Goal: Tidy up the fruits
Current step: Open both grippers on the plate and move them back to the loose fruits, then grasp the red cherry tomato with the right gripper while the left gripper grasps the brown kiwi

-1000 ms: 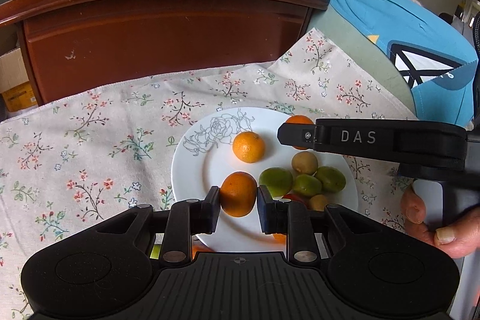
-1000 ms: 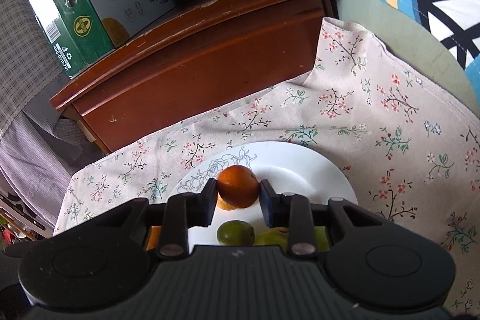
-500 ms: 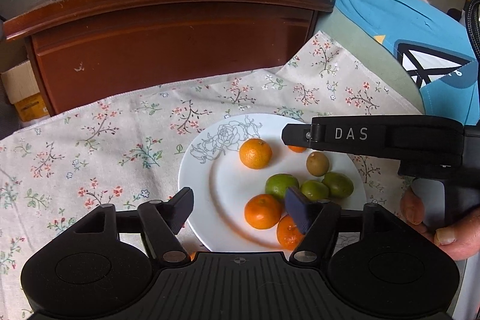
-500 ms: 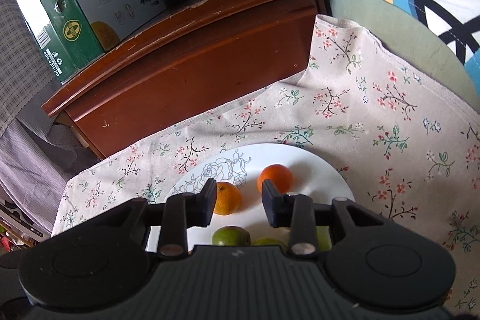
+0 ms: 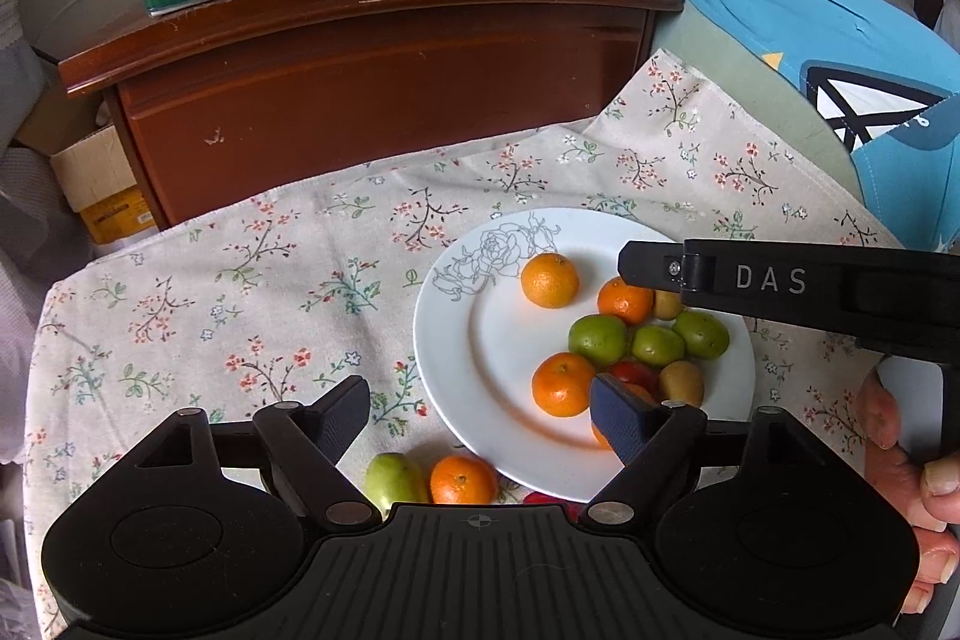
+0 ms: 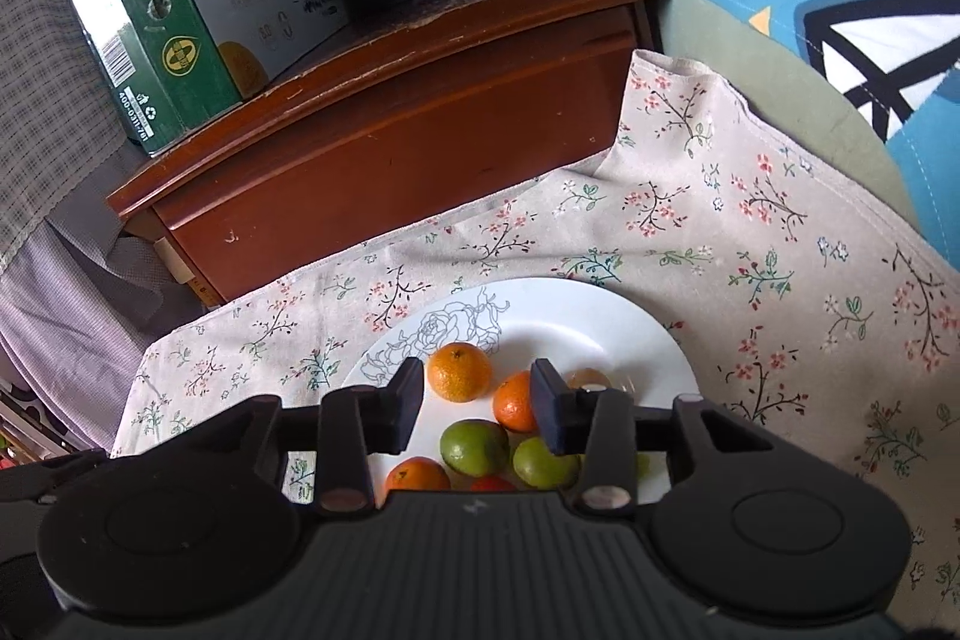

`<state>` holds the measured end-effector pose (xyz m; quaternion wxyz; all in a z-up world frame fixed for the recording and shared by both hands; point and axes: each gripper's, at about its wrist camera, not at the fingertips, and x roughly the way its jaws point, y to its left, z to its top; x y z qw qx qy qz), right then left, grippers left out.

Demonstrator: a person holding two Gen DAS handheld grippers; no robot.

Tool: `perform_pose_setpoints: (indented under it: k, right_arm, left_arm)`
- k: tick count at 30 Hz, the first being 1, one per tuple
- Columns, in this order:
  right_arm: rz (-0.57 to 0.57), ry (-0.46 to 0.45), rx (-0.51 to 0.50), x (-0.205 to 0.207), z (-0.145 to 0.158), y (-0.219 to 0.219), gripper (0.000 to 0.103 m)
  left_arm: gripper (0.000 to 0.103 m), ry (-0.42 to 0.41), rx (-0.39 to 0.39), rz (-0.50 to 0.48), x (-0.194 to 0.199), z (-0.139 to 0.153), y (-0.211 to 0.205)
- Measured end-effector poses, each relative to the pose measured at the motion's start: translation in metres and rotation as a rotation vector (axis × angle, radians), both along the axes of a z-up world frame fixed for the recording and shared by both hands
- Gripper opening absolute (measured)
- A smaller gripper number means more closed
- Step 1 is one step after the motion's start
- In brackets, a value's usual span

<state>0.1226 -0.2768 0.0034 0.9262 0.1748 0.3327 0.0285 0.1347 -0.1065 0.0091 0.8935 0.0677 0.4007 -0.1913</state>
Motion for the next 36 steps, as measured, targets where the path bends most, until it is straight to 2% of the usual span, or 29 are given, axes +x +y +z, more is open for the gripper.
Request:
perform_pose_setpoints:
  k: [2, 11, 20, 25, 32, 36]
  right_arm:
    - [0.007, -0.004, -0.005, -0.005, 0.002, 0.003, 0.041]
    - [0.022, -0.005, 0.004, -0.031, 0.004, 0.011, 0.042]
    - [0.084, -0.013, -0.022, -0.055, 0.002, 0.031, 0.042]
    - [0.112, 0.024, 0.009, -0.068, -0.009, 0.042, 0.042]
    - [0.126, 0.098, 0.05, -0.072, -0.03, 0.051, 0.042]
    - [0.127, 0.11, 0.013, -0.071, -0.039, 0.058, 0.042]
  left_arm:
    - [0.087, -0.003, 0.002, 0.004, -0.003, 0.002, 0.006]
    - [0.087, -0.017, 0.004, 0.051, -0.013, 0.016, 0.034]
    - [0.088, -0.008, -0.04, 0.191, -0.018, 0.025, 0.083]
    - [0.088, -0.007, -0.08, 0.247, -0.019, 0.026, 0.104]
    - [0.088, 0.005, -0.05, 0.223, -0.02, 0.011, 0.104]
    - [0.088, 0.018, -0.03, 0.212, -0.021, 0.002, 0.104]
